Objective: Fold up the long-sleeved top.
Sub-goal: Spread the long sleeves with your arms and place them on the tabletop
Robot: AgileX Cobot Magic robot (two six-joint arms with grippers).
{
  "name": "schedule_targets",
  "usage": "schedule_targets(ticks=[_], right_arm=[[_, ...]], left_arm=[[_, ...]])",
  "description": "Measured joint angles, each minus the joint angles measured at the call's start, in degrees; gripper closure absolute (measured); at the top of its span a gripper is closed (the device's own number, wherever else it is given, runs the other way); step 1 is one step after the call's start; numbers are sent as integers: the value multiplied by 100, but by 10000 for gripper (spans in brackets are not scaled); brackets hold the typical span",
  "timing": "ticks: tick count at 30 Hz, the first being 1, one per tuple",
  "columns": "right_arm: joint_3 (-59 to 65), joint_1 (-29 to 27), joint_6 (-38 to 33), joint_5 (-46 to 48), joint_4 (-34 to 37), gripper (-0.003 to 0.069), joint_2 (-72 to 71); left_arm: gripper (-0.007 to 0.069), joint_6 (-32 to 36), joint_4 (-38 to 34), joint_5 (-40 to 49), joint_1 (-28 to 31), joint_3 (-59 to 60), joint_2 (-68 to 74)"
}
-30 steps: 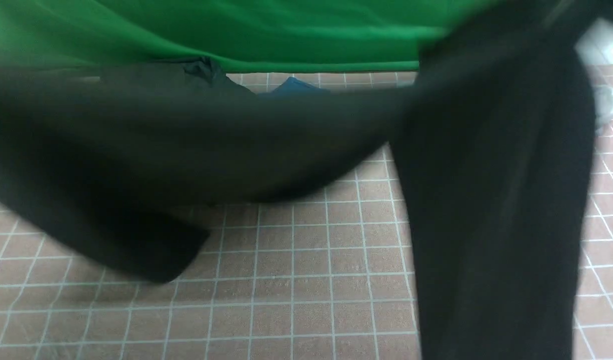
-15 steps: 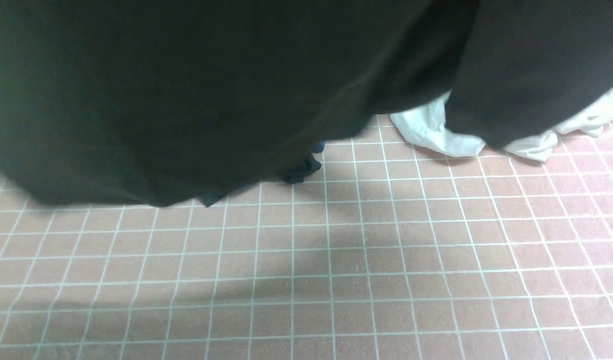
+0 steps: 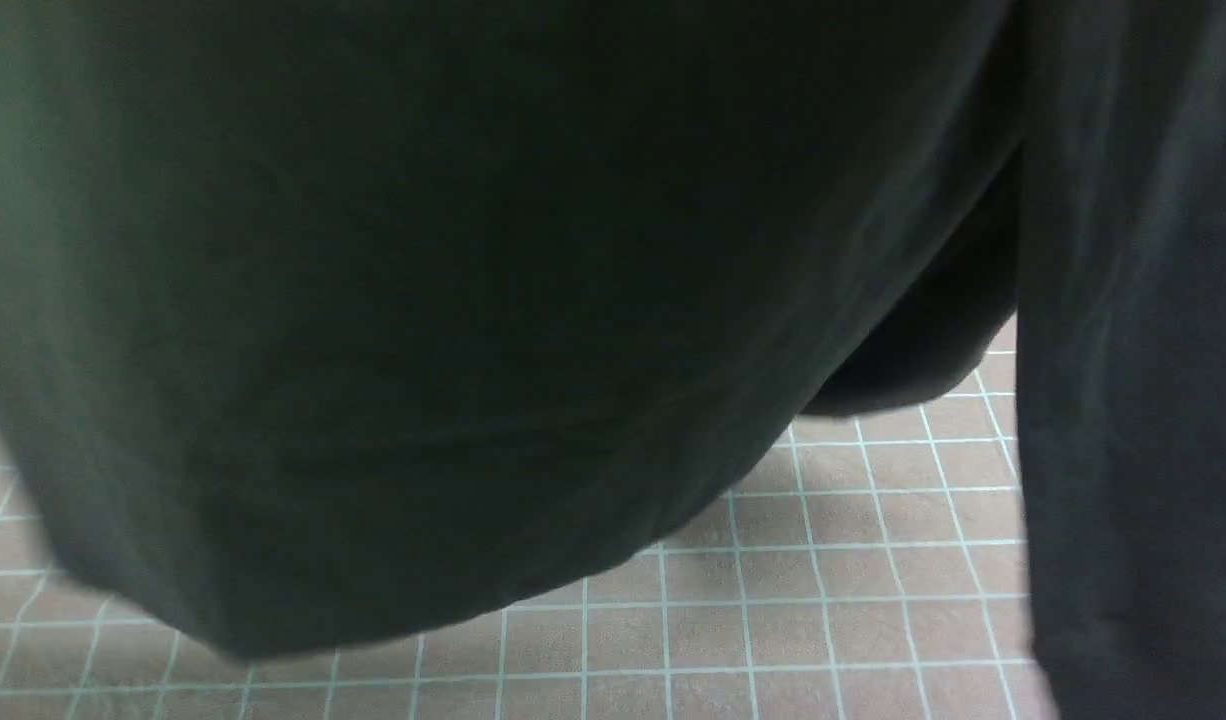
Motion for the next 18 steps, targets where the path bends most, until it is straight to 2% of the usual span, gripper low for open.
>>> schedule_targets(ticks=[2, 5, 10, 14, 16, 18], right_arm=[[6, -19, -40, -570, -5, 604, 419], [-118, -88, -70, -1621, 1, 604, 743], [-1285, -152, -71, -2768, 44, 604, 693], [-2116, -152, -133, -2907, 63, 604, 443], [-2291, -152, -146, -2801, 42, 604, 336], [-2285, -152, -148, -2286, -46, 604, 235]], left_arm=[[589, -208, -24, -528, 245, 12, 372], [589, -468, -79, -2024, 893, 12, 739], [589, -468, 30, -3619, 1366, -176, 628], [589, -353, -76, -4263, 1360, -364, 92], [589, -299, -178, -4230, 1308, -353, -170], [589, -84, -244, -3934, 1219, -157, -502]])
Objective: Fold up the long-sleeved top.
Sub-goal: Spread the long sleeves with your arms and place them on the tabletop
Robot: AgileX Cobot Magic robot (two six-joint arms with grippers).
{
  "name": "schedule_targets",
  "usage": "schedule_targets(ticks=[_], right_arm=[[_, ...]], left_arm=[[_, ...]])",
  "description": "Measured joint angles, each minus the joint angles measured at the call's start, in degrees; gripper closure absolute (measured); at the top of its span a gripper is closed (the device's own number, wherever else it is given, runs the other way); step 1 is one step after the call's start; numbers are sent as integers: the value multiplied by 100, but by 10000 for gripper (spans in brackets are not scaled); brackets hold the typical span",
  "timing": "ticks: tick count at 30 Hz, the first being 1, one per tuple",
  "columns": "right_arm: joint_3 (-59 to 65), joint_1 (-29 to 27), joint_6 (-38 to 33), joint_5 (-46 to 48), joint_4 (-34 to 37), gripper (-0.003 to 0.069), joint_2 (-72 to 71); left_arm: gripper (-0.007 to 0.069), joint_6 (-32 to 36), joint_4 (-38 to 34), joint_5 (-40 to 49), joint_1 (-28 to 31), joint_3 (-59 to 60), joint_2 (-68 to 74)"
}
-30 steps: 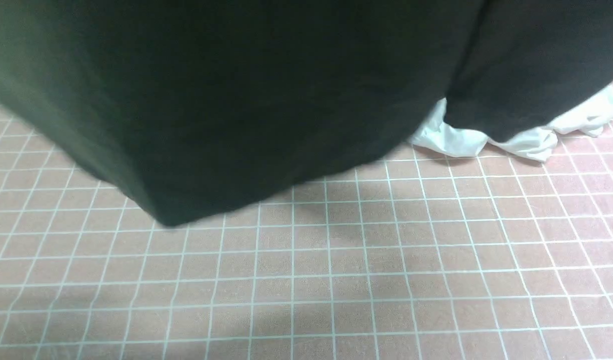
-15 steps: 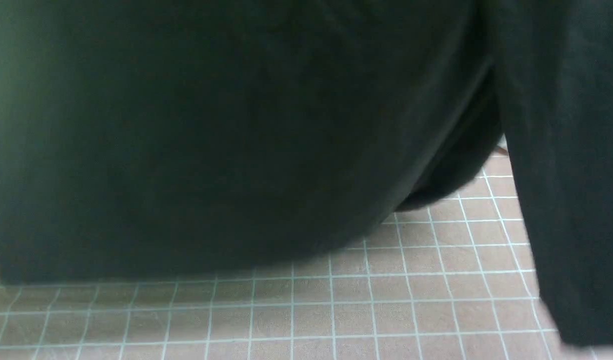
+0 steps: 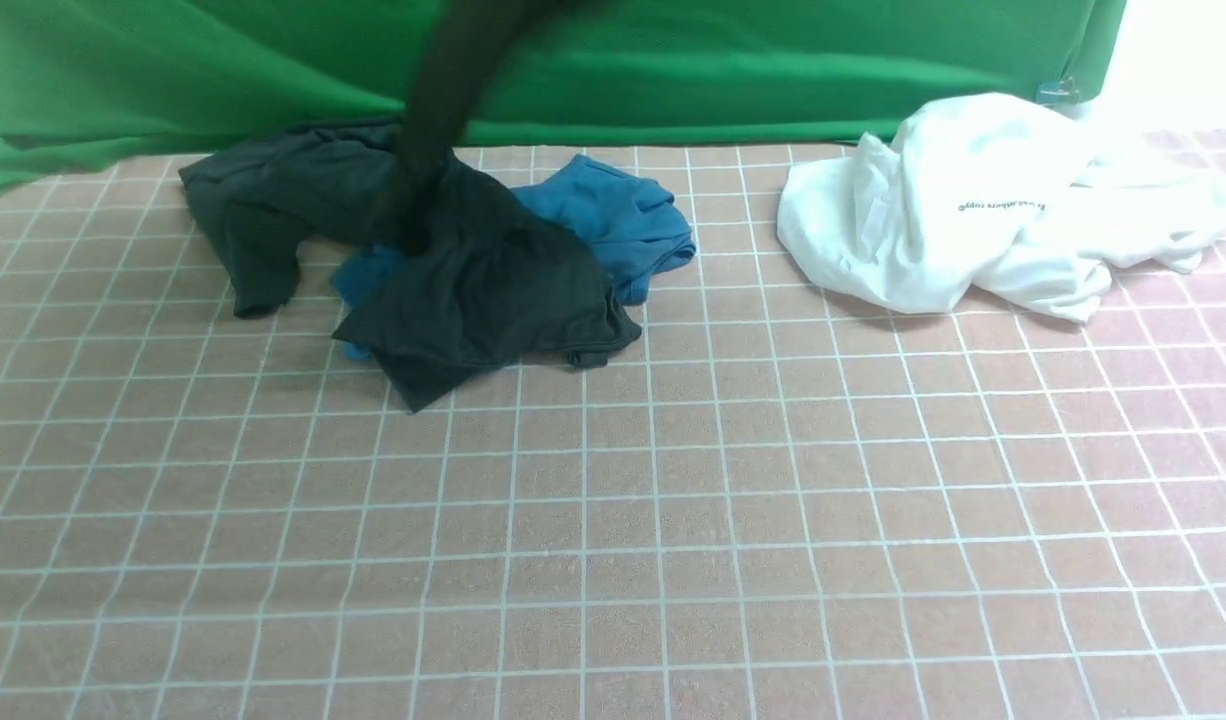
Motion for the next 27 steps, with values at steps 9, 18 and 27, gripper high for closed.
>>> schedule_targets(ticks=[9, 18, 27], right_arm=[[2989, 0, 162, 2256, -291, 604, -143], [7504, 0, 832, 1603, 632, 604, -2390], [9005, 0, 909, 2476, 1217, 604, -3657]], left_arm=[[589, 18, -139, 601, -63, 4515, -1347], [589, 19, -356, 615, -63, 7982, -2815], [589, 19, -793, 1358, -63, 8170, -3300]])
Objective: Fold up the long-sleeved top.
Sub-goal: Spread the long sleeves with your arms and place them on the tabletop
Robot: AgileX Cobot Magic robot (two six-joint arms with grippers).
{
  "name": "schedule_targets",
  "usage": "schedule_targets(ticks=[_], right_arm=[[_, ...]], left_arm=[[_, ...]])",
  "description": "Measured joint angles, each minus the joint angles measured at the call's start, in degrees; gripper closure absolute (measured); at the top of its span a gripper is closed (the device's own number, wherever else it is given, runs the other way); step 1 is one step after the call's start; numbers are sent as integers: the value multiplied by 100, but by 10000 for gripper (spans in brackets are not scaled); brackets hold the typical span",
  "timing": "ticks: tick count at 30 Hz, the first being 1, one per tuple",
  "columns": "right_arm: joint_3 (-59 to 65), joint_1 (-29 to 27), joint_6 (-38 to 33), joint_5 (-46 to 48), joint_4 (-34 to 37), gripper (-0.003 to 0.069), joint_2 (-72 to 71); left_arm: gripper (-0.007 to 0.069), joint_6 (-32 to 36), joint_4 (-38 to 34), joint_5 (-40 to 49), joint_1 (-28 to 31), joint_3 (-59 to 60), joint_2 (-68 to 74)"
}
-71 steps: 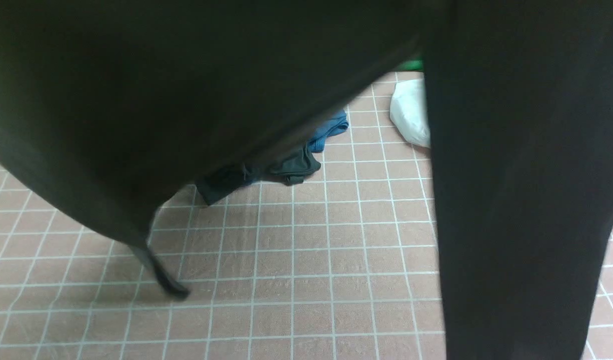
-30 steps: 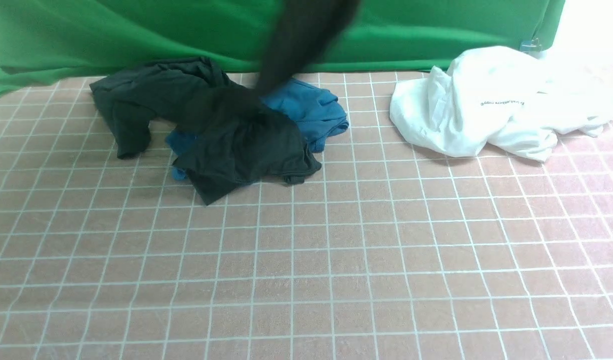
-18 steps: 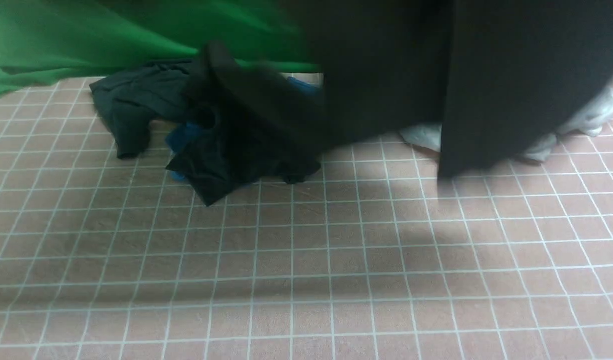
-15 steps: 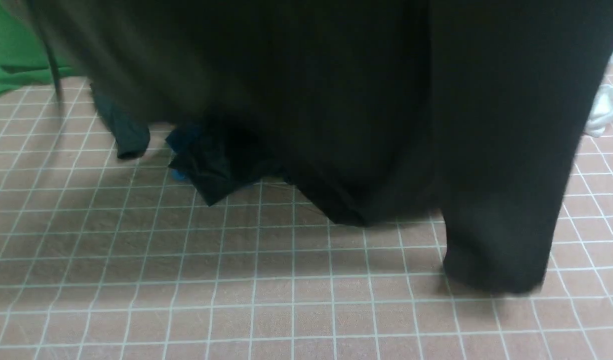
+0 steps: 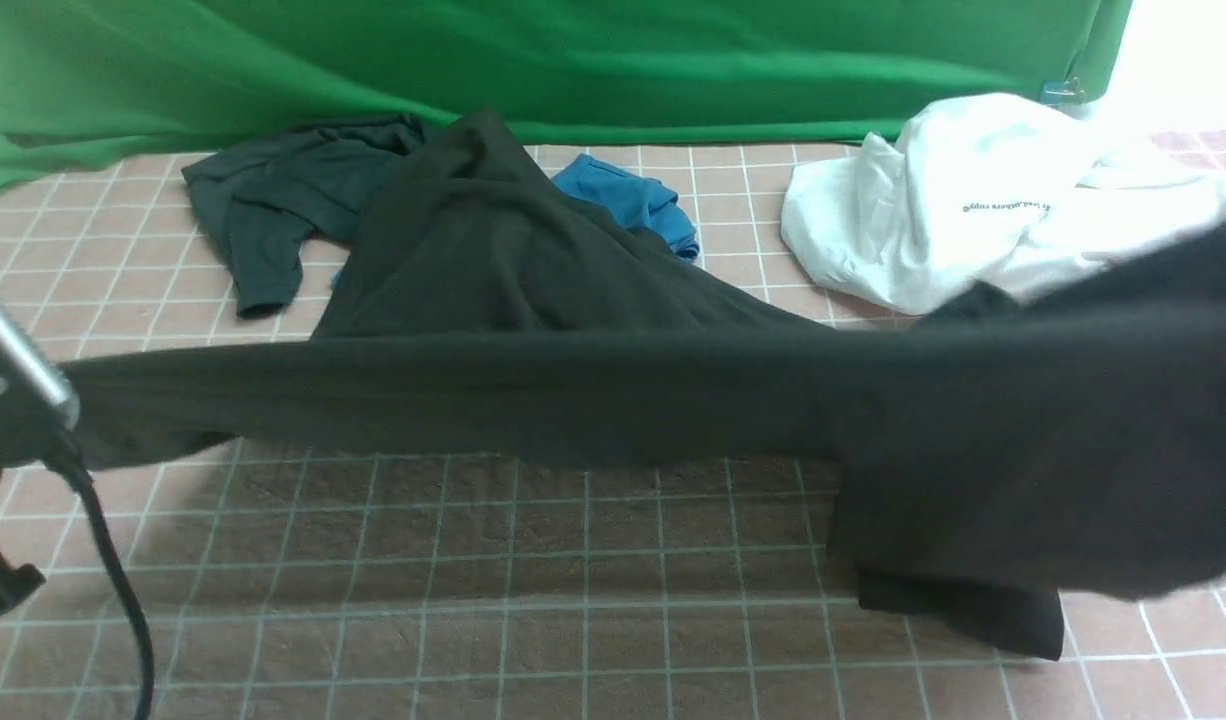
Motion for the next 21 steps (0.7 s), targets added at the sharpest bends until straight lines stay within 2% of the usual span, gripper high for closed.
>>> schedule_targets(ticks=[3, 7, 12, 14, 16, 18, 21], right_arm=[[181, 0, 0, 6, -69, 603, 109], [373, 0, -111, -164, -131, 601, 621], [331, -6, -389, -2084, -225, 601, 1801], [-279, -6, -584, -3194, -240, 601, 2362], [-820, -6, -678, -3580, -243, 601, 2636], [-2313, -69, -822, -4118, -267, 601, 3082], [-3880, -160, -903, -4543, -275, 601, 3275]], left_arm=[[589, 0, -214, -441, 0, 0, 192], [589, 0, -606, -495, 0, 0, 769], [589, 0, -699, -1404, 52, -312, 2100], [589, 0, -699, -1716, 174, -1198, 2811], [589, 0, -699, -1929, 295, -1894, 3180], [589, 0, -699, -2528, 529, -3477, 3768], [589, 0, -694, -2728, 637, -5056, 4041]])
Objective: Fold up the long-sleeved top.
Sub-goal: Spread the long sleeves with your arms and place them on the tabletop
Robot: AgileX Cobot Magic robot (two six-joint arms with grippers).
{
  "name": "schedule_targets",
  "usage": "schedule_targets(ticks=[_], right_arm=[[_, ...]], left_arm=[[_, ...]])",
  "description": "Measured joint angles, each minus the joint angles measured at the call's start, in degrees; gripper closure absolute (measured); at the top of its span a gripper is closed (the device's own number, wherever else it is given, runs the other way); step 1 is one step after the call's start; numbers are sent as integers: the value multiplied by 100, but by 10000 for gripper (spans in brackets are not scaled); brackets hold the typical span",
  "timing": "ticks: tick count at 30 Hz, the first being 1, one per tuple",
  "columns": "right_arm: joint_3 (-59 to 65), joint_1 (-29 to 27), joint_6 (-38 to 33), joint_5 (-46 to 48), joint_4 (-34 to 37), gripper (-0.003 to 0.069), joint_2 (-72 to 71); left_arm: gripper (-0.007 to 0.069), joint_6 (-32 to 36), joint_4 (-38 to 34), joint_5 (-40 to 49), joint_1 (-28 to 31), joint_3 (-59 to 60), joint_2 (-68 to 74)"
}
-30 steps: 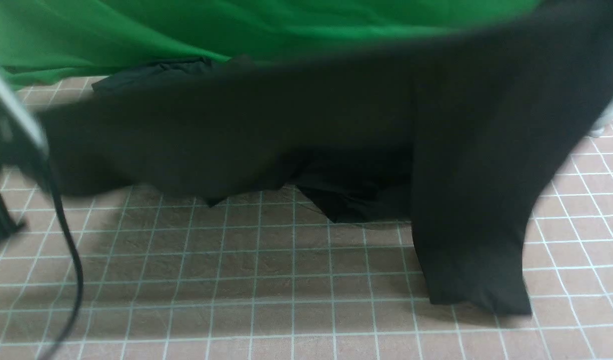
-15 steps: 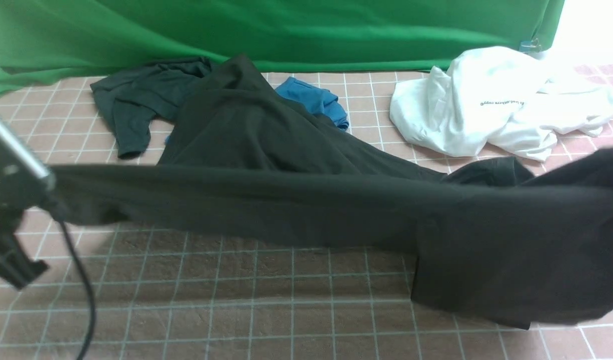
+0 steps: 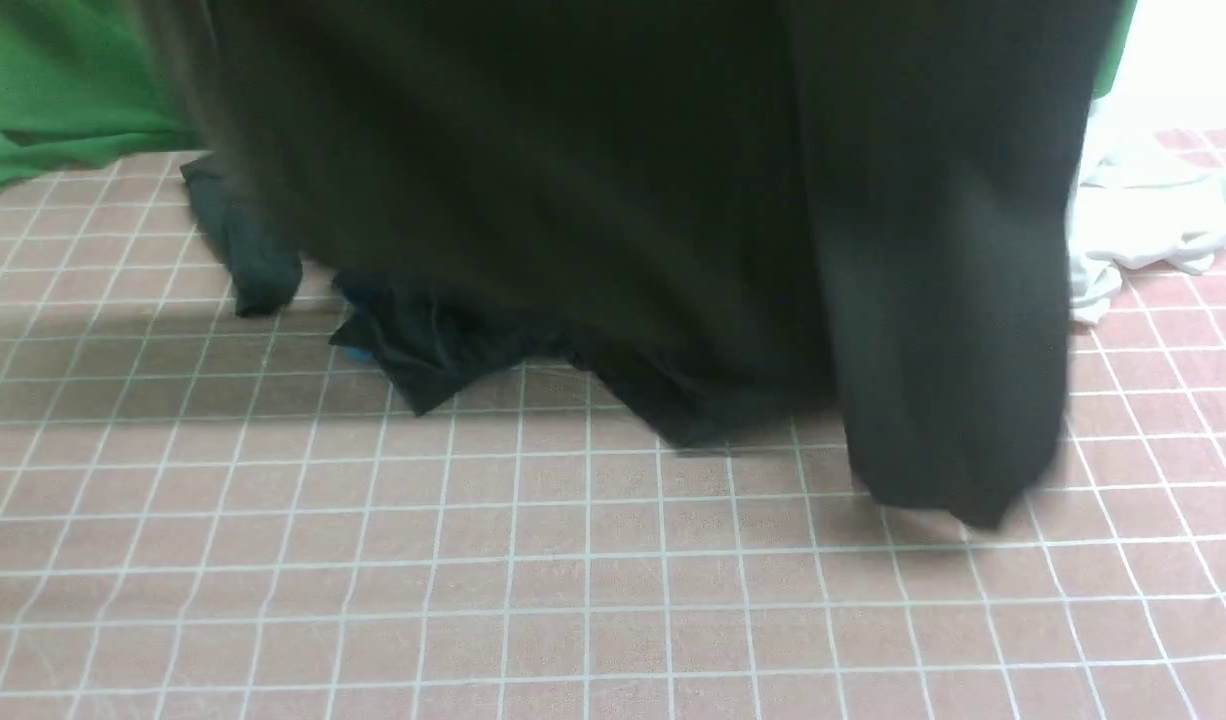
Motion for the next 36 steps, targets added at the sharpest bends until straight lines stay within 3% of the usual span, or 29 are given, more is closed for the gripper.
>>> schedule_targets(ticks=[4, 6, 10, 13, 15, 18, 20, 22, 26, 29, 32, 36], right_arm=[[-2091, -223, -7, -56, 6, 601, 92], [-3356, -376, -28, -32, 6, 601, 52], [-4058, -529, -156, 250, 6, 601, -119], [-3975, -601, -172, 954, -6, 601, -159], [-3718, -647, -172, 1531, -81, 601, -146], [-2743, -696, -49, 3066, -317, 601, -109], [-2142, -701, 14, 3553, -358, 601, -120], [-732, -701, 129, 4262, -347, 601, -371], [1554, -701, 320, 4247, -66, 601, -1246], [2694, -701, 354, 4142, 252, 601, -2070], [3393, -701, 321, 4182, 560, 601, -2675], [3872, -701, 204, 4922, 1103, 601, -3464]], left_arm=[[589, 23, 60, 295, -152, -2094, 73], [589, 357, 75, 470, -403, -3316, -24], [589, 902, -27, 571, -682, -3674, -378], [589, 1130, -48, 851, -717, -3142, -577], [589, 1195, -48, 1035, -724, -2606, -664], [589, 1221, -62, 1369, -738, -770, -879], [589, 1234, -90, 1456, -750, 86, -998], [589, 1251, -204, 1567, -750, 1639, -1333], [589, 1258, -91, 1443, -750, 3610, -1878], [589, 1258, -88, 1377, -750, 4429, -2177], [589, 1258, -223, 1512, -750, 4793, -2534], [589, 1253, -356, 2356, -750, 4886, -3152]])
